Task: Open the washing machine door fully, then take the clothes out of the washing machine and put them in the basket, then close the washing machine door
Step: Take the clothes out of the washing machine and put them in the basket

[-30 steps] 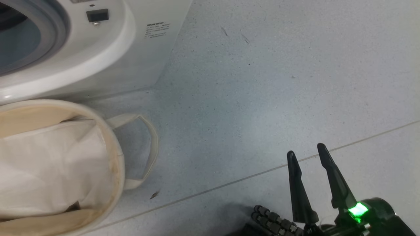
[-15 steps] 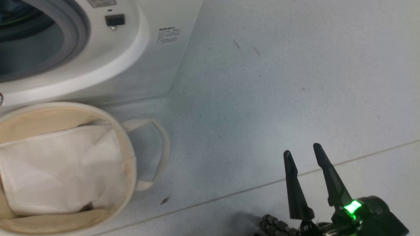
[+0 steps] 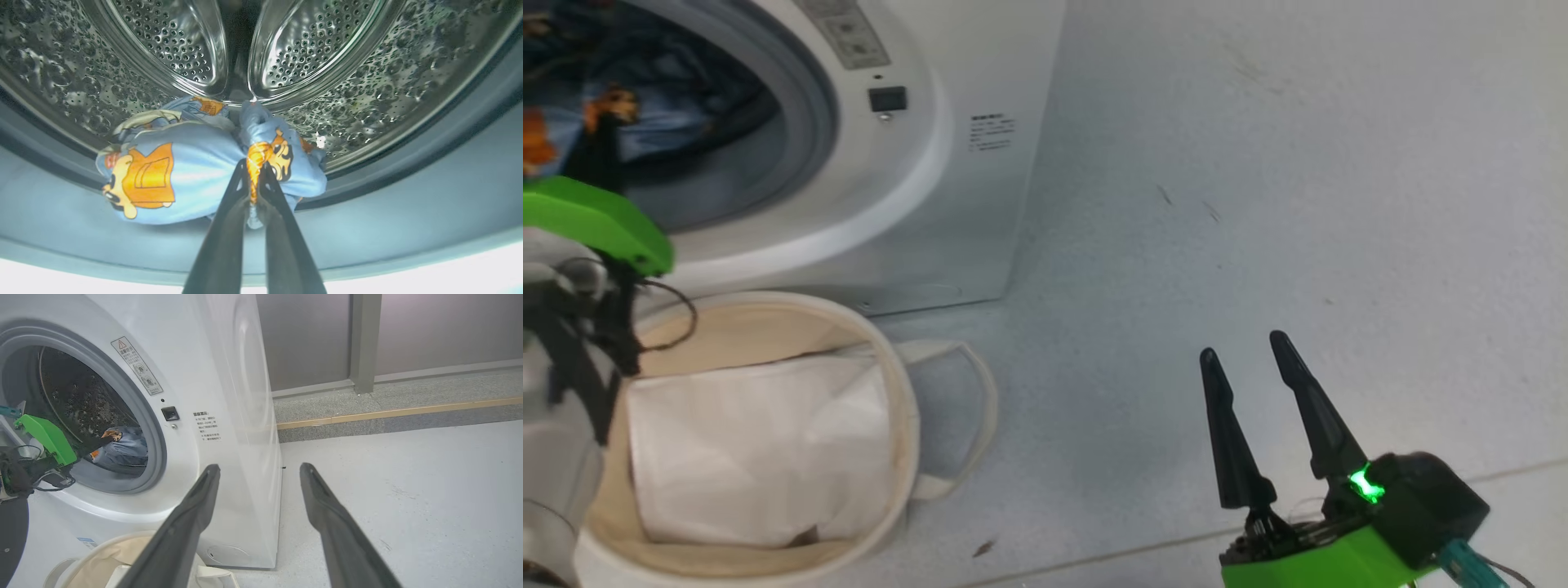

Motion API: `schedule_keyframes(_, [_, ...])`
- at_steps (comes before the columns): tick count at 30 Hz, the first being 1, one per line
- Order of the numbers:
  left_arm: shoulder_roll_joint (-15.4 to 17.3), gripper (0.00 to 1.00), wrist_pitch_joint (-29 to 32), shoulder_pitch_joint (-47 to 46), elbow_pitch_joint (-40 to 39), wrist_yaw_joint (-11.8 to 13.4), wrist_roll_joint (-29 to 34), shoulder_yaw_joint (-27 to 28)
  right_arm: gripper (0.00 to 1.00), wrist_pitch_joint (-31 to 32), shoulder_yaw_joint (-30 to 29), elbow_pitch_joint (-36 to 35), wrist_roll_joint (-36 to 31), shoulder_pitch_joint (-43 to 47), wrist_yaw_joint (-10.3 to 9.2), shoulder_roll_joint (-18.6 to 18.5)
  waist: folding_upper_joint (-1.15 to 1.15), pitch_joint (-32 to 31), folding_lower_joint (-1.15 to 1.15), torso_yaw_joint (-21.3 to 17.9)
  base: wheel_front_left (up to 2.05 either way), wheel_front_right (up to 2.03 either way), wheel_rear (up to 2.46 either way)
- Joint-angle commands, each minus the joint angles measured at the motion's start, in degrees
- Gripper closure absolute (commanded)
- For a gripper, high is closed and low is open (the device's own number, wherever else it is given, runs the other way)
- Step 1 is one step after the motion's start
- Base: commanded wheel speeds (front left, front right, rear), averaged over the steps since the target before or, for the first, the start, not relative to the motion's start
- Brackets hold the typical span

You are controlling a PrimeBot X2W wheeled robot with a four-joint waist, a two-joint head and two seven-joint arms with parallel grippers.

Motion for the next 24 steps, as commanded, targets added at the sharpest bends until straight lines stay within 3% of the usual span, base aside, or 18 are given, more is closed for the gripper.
schedule_keyframes(1, [2.0,1.00,-0.7,0.1,-3.1,-0.4,-0.1,1.5,0.00,0.6,1.2,-1.3,0.5,-1.4,0.43,-0.5,0.00,-2.4,0.00,2.4,0.00,0.00,0.00])
schedule_keyframes(17, [-0.2,1.00,-0.7,18.6,-27.6,-0.4,5.2,2.0,0.00,0.7,-0.2,6.3,4.6,-5.9,0.43,-0.5,0.00,-12.0,0.00,13.9,0.00,0.00,0.00])
schedule_keyframes(24, [3.9,1.00,0.9,22.0,-36.1,-0.4,1.3,-0.5,0.00,-0.4,-0.6,8.6,6.6,-6.2,0.43,-0.5,0.00,-15.8,0.00,19.0,0.00,0.00,0.00])
